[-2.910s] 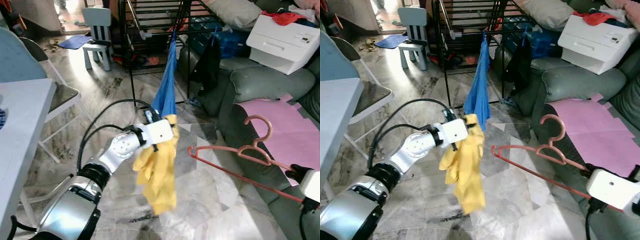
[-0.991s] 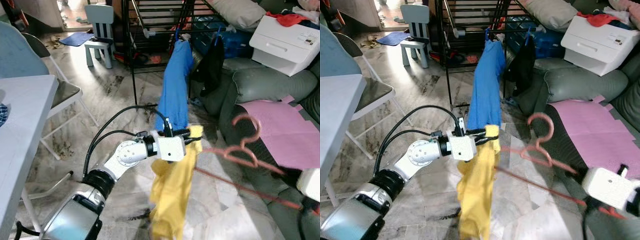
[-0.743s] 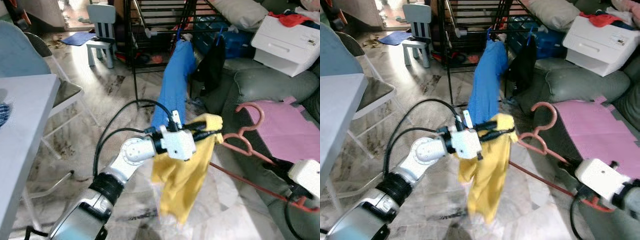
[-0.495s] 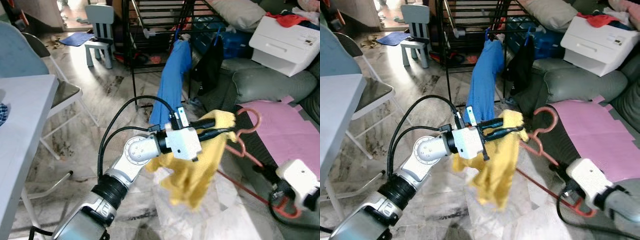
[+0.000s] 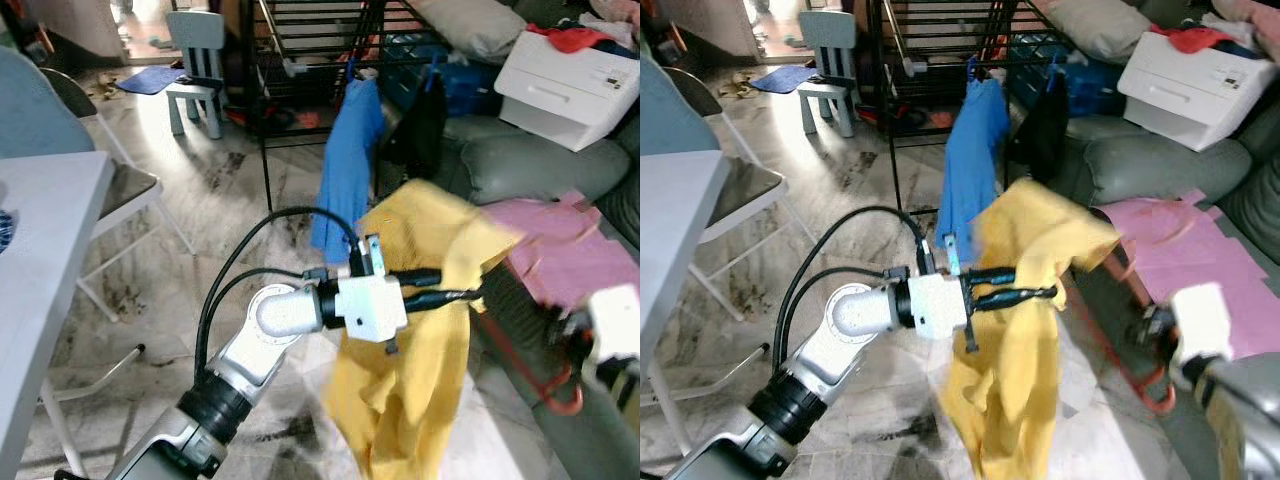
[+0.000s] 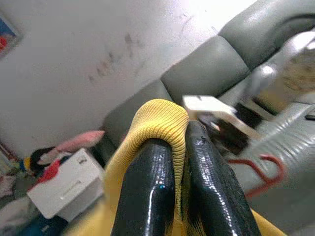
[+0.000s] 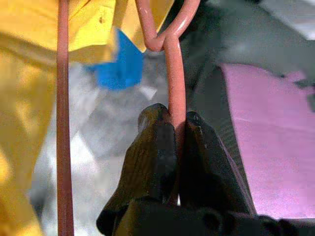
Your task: Hang hanger
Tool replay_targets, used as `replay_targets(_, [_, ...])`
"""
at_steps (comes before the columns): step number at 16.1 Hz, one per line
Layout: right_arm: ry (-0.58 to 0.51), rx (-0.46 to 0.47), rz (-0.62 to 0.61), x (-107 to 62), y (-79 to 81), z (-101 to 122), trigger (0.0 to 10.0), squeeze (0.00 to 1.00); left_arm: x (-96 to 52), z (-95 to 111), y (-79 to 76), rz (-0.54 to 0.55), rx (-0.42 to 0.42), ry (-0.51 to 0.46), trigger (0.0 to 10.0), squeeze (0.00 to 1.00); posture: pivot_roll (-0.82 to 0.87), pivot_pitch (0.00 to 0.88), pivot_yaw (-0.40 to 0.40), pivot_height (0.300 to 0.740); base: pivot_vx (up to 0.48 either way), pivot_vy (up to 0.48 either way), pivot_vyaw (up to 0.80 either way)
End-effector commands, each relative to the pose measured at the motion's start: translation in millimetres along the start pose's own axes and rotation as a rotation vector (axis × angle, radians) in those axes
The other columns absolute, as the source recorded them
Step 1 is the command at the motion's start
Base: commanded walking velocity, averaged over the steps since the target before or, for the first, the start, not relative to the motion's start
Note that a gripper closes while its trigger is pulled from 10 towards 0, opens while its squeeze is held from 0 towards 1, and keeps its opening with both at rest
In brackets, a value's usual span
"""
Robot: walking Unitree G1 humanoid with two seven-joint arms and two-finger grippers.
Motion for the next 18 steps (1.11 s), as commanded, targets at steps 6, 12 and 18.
replay_targets(6, [-0.525, 0.708, -0.2, 19.1, 18.2, 113.4, 10.0, 0.0, -6.2, -16.4, -25.2, -0.108, -0.013, 0.082, 10.0, 0.0, -0.02, 0.0, -0.041, 0.74, 0.0, 0.0, 0.0])
replay_targets(12, [-0.42, 0.382, 0.155, 26.1, 128.5, 129.7, 10.0, 0.0, -9.5, -37.7, -44.9, -0.205, -0.03, 0.213, 10.0, 0.0, -0.03, 0.0, -0.04, 0.74, 0.0, 0.0, 0.0])
replay_targets(18, [-0.31, -0.009, 0.068, 15.7, 119.8, 84.3, 10.0, 0.0, -9.8, -42.2, -48.3, -0.176, -0.092, 0.235, 10.0, 1.0, -0.04, 0.0, -0.036, 0.74, 0.0, 0.0, 0.0])
Point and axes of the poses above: a point about 5 cm out from each wrist's last joint towards the gripper, its own x axis pointing out of the wrist towards the gripper, its own z axis along the axis of the wrist's last joint, y = z × x, the point moved 1 cm from there along x, pointing out of the wrist towards the gripper, and after that the axes turned 5 degrees about x, right-handed, at the moved point
